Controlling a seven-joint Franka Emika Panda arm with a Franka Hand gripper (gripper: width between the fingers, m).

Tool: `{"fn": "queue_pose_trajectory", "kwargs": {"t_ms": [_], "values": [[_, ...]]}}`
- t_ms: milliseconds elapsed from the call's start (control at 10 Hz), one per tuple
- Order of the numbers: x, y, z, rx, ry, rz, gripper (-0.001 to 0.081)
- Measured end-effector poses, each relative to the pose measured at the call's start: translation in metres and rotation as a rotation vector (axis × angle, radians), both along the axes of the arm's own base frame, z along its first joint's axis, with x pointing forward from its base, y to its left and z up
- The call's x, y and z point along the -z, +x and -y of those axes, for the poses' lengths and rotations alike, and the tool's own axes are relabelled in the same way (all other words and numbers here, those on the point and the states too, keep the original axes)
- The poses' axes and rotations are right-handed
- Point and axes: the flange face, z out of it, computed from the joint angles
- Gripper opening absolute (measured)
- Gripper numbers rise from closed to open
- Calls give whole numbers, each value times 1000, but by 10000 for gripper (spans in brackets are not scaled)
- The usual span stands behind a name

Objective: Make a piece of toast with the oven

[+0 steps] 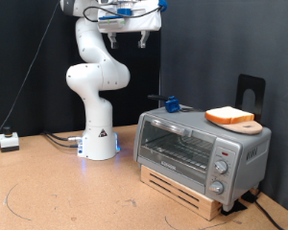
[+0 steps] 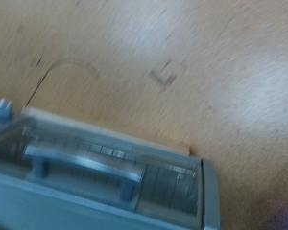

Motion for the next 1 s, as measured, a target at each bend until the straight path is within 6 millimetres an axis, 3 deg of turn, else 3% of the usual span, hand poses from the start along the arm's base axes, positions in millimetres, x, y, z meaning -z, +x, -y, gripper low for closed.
{"fn": "queue_pose_trajectory", "kwargs": {"t_ms": [200,500,600,800,1000], "values": [[-3,4,11,-213,107,85,810],[12,37,22,-542,93,210,810],[12,36,23,-506,101,200,810],[15,28,26,-704,159,164,810],[26,26,41,-947,173,176,810]]}}
